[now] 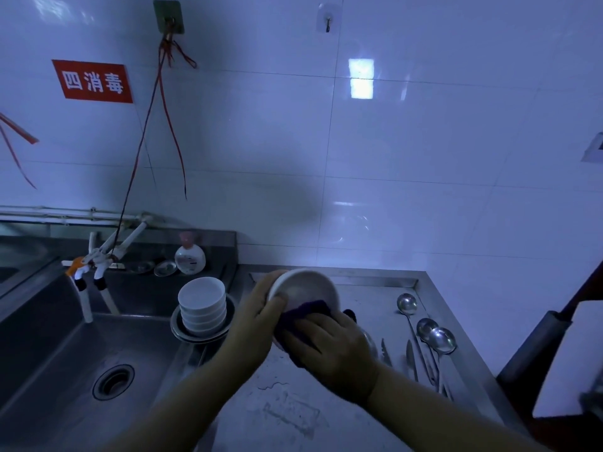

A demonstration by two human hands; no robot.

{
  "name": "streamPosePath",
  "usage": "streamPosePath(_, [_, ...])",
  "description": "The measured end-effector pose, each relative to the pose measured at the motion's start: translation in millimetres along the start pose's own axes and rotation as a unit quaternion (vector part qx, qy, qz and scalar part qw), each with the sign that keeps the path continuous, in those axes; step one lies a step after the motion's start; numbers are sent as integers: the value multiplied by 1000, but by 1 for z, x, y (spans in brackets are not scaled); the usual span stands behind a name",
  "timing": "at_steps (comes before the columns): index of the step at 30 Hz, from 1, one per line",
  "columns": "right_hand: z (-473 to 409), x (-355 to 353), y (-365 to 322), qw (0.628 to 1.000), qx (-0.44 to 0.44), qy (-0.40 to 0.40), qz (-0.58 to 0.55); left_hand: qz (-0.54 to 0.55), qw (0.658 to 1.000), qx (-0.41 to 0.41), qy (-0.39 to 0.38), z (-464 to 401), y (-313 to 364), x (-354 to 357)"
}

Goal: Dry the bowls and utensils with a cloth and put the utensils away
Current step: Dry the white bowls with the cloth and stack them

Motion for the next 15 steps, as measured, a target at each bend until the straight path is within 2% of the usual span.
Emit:
streamPosePath(4, [12,1,5,985,-167,-38,-13,-101,984,-54,-135,-16,-1,4])
streamPosePath(6, [11,3,6,979,-197,-49,-16,-107,971,-91,-195,-22,-2,4])
streamPosePath(7, [8,3,6,981,-189,-47,-12,-86,970,-107,-202,-24,-3,2])
streamPosePath(9, [-1,3,11,991,-128,-34,7,-20,980,-120,-160,-25,-6,-4])
streamPosePath(11, [-10,-1,20,999,-13,-11,34,31,989,-115,-84,-19,-13,-4])
streamPosePath(13, [-17,-5,24,995,86,12,45,45,994,-95,-11,-8,-19,1])
streamPosePath(15, [-21,-4,16,991,128,15,31,36,997,-55,46,-1,-16,1])
Point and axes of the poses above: each hand's wrist, its own z-axis away from the middle knuckle, its own x-axis out of the palm, y = z × x, the point moved 8 cm from there along -z, towards the middle knuckle, and after that the axes turned 12 degrees about -x, right-handed, at the moved point
